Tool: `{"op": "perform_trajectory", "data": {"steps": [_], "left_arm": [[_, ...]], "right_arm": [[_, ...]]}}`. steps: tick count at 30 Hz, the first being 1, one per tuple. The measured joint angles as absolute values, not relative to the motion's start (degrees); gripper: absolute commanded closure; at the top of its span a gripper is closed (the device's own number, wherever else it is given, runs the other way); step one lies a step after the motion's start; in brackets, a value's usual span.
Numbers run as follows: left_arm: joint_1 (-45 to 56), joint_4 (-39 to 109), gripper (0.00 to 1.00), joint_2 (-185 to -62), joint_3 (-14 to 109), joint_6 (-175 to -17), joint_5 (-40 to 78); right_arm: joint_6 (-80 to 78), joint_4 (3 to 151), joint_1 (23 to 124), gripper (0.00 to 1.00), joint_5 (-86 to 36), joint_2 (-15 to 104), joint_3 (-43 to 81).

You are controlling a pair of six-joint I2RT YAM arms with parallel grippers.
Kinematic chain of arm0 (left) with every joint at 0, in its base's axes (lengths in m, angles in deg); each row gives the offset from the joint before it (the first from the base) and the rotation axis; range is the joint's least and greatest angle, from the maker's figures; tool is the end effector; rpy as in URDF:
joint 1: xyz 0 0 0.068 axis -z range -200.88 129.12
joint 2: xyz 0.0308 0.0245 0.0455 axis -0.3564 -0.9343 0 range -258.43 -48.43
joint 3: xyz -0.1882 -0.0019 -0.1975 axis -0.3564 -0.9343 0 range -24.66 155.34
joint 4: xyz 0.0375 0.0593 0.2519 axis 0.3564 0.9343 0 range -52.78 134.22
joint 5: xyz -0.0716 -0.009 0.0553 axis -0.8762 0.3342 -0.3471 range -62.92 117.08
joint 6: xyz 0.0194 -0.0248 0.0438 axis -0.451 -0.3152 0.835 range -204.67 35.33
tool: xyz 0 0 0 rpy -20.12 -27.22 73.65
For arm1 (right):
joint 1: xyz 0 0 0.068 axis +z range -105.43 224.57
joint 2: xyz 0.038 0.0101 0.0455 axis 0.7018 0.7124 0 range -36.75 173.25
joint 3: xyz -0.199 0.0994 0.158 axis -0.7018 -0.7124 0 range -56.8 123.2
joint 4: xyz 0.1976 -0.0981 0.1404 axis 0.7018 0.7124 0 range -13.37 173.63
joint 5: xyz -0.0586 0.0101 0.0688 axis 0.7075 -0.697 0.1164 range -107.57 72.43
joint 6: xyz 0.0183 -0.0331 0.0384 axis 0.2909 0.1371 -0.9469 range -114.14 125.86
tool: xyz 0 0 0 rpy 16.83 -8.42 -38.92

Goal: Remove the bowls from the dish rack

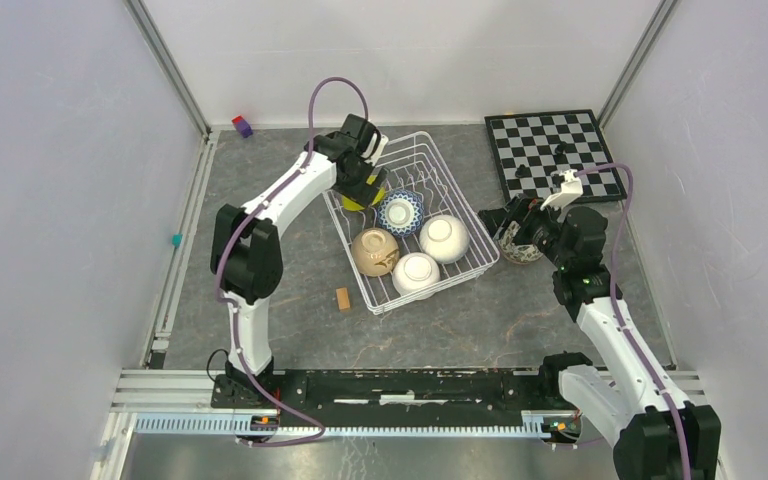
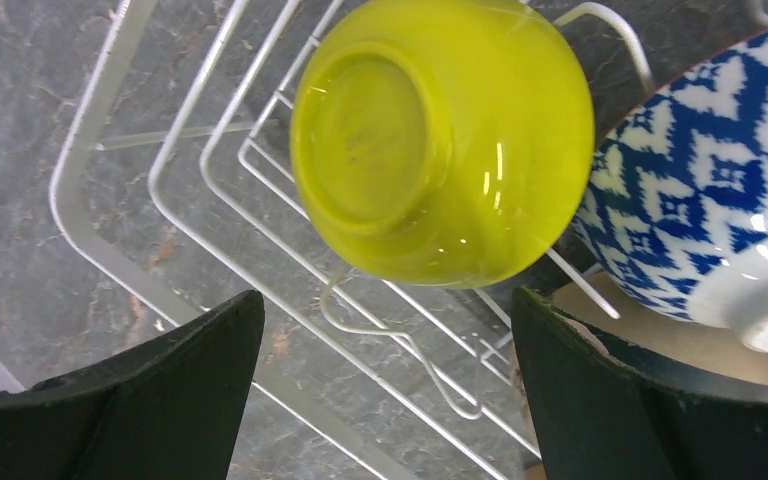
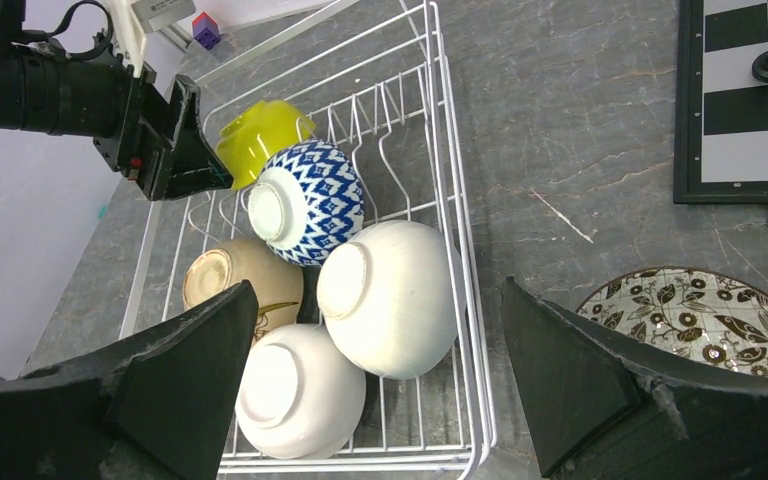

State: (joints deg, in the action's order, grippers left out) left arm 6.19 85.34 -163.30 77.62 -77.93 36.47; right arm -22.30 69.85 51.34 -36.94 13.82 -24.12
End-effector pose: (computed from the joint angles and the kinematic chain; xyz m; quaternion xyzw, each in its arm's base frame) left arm 0.3915 -0.1937 0.2630 0.2606 0.9286 0.0334 0.2620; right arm 0.2067 0.0363 0.2786 0.0363 0.7678 0.3119 0.5584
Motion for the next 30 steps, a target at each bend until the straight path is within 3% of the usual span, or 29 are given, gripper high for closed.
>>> {"op": "perform_trajectory", "data": {"steps": [30], "left_arm": [[9.38,91.52,0.04,-172.22,88.42,-63.92,39.18]], "right_arm": [[-23.39,69.78,51.34,0.02,-37.03,14.69,-24.23]]}}
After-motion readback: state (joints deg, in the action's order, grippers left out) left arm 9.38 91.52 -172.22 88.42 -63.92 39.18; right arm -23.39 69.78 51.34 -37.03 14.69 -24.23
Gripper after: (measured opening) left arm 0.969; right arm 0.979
